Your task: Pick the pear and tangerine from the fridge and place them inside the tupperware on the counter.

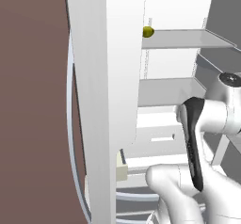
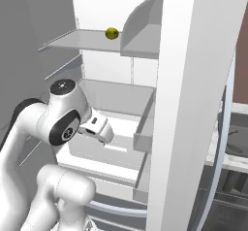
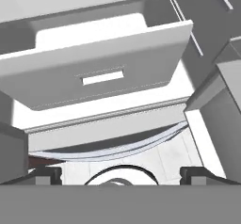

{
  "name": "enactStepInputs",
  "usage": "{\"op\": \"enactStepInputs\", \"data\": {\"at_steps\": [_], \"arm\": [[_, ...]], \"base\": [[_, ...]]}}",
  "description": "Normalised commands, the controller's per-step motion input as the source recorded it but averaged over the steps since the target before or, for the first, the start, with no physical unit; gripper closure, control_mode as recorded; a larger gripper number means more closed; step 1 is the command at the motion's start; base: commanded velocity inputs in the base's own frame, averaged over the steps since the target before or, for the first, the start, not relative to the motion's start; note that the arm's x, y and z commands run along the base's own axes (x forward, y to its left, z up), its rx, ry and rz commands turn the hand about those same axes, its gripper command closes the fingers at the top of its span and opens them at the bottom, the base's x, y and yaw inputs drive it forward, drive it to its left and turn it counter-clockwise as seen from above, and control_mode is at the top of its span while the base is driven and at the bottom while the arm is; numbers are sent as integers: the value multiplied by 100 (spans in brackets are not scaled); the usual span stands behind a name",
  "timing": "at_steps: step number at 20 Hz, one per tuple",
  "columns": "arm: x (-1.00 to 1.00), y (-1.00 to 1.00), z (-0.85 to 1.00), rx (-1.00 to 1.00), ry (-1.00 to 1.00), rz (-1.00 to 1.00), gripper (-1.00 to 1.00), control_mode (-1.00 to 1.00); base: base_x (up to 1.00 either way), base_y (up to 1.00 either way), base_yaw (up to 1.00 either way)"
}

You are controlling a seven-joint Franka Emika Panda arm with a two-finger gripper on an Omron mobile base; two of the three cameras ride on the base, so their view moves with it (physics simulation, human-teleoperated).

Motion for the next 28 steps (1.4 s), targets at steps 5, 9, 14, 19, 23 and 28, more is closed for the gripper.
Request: {"op": "enactStepInputs", "data": {"at_steps": [5, 9, 14, 19, 23, 28], "arm": [[76, -2, 62, -25, 0, 0, -100, -100], [98, -2, 36, 0, 0, 5, -100, -100], [91, 0, 49, 12, 0, 15, -100, -100], [75, 0, 65, 6, 0, 14, -100, -100], [44, 2, 67, 0, -3, 3, -100, -100], [26, 12, 40, 0, -22, 0, -100, -100]], "base": [[0, 0, 0], [0, 0, 0], [0, 0, 0], [0, 0, 0], [0, 0, 0], [0, 0, 0]]}}
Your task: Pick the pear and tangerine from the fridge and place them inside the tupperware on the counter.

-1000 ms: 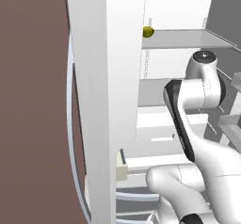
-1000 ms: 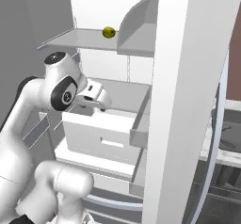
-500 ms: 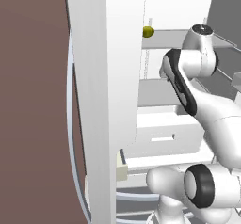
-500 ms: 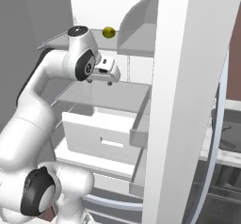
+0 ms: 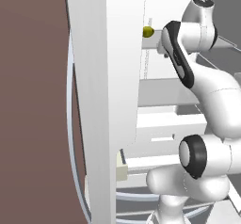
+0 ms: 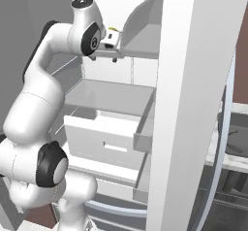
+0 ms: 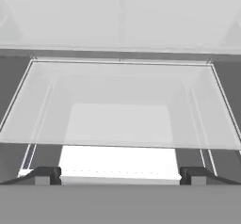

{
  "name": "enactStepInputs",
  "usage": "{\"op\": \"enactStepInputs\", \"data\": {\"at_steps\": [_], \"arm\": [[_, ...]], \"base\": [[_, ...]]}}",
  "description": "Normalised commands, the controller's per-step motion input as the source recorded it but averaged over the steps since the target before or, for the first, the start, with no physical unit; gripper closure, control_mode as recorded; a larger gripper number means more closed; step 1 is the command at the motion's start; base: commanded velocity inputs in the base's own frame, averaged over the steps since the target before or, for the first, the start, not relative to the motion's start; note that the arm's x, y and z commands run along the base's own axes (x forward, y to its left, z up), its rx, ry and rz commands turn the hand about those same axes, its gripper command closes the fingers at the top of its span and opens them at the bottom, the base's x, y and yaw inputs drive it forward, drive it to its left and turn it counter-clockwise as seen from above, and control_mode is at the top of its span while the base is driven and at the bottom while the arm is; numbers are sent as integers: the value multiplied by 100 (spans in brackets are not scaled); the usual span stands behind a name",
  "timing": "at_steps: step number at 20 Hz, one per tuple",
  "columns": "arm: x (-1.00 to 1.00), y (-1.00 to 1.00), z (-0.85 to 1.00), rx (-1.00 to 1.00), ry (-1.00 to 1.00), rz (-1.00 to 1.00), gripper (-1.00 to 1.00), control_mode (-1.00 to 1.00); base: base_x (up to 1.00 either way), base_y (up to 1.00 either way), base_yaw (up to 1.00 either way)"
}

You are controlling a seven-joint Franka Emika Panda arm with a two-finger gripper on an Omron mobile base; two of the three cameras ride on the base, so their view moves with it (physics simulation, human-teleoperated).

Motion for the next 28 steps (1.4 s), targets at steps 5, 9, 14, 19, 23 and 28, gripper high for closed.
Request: {"op": "enactStepInputs", "data": {"at_steps": [5, 9, 14, 19, 23, 28], "arm": [[19, 13, 18, 0, -33, 0, -100, -100], [23, 23, 4, 0, -48, 0, -100, -100], [20, 27, 8, 0, -28, 0, -100, -100], [51, 33, 48, 0, 19, -23, -100, -100], [54, 24, 45, 0, 38, -28, -100, -100], [23, 0, 7, 0, 0, -3, -100, -100]], "base": [[0, 0, 0], [0, 0, 0], [0, 0, 0], [0, 0, 0], [0, 0, 0], [0, 0, 0]]}}
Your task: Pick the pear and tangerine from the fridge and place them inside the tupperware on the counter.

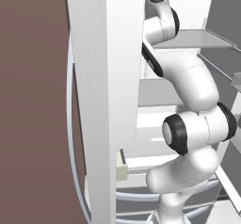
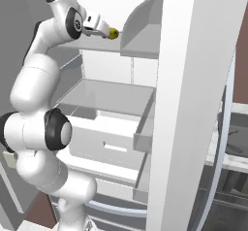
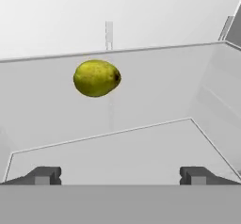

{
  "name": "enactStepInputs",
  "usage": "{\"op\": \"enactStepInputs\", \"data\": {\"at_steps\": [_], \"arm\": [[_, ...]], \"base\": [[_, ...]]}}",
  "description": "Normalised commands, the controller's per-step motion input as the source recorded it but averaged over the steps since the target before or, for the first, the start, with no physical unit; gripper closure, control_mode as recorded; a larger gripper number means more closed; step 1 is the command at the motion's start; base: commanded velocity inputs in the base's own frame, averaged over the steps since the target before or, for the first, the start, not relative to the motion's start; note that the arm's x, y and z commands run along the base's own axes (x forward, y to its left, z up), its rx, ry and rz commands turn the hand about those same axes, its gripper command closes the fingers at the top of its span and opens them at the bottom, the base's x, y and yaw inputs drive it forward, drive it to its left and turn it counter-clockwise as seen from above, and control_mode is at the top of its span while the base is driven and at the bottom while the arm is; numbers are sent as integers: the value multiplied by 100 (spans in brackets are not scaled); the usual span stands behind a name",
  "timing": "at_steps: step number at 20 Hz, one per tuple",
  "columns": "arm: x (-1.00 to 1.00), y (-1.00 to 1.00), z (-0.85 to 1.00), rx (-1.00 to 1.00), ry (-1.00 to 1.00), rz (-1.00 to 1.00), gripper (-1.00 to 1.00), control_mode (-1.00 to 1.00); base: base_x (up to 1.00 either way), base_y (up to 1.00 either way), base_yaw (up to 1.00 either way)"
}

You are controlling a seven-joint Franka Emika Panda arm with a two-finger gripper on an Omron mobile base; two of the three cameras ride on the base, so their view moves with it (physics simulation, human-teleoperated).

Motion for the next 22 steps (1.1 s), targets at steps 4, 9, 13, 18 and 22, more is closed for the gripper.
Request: {"op": "enactStepInputs", "data": {"at_steps": [4, 9, 13, 18, 22], "arm": [[13, 0, -1, 0, -31, 0, -100, -100], [16, 0, -3, 1, -23, 0, -100, -100], [16, 0, -1, 7, -3, 0, -100, -100], [32, 0, 0, 6, 0, 0, -100, -100], [25, 0, -6, 0, 0, 0, -100, -100]], "base": [[0, 0, 0], [0, 0, 0], [0, 0, 0], [0, 0, 0], [0, 0, 0]]}}
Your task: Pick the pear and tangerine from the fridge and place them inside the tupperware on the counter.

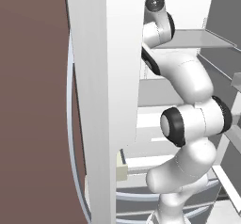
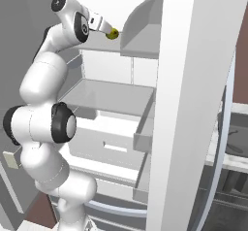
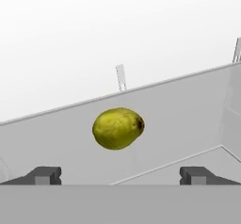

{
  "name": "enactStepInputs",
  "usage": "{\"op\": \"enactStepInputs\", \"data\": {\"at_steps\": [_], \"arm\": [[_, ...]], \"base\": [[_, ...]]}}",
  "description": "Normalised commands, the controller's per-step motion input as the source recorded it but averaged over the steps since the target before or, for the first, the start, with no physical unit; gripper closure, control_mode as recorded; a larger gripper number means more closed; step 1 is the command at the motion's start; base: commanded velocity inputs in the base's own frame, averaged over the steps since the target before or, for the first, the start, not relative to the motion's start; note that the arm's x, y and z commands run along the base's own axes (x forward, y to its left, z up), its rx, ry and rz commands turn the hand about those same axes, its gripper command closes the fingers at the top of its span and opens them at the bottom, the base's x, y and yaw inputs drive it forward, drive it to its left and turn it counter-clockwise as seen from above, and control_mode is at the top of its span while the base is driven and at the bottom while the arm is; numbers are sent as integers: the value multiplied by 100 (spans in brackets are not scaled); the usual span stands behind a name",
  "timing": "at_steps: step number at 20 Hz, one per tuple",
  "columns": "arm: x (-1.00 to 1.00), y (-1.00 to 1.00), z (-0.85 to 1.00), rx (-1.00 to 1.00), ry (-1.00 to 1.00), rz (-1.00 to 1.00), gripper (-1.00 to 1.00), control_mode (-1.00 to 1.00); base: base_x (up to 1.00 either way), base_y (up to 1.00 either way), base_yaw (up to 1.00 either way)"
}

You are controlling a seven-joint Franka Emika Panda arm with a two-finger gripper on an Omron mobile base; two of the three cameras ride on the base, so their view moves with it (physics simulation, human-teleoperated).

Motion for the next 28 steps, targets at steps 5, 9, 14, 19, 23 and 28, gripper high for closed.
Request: {"op": "enactStepInputs", "data": {"at_steps": [5, 9, 14, 19, 23, 28], "arm": [[16, -2, -16, 0, 0, 0, -100, -100], [9, -10, -3, 1, 4, 0, -100, -100], [19, -9, 0, 0, 5, 0, -100, -100], [20, -8, 0, 0, 7, 0, -100, -100], [27, -1, -1, 0, 8, 0, -100, -100], [26, 0, -1, 3, 4, 0, -100, -100]], "base": [[0, 0, 0], [0, 0, 0], [0, 0, 0], [0, 0, 0], [0, 0, 0], [0, 0, 0]]}}
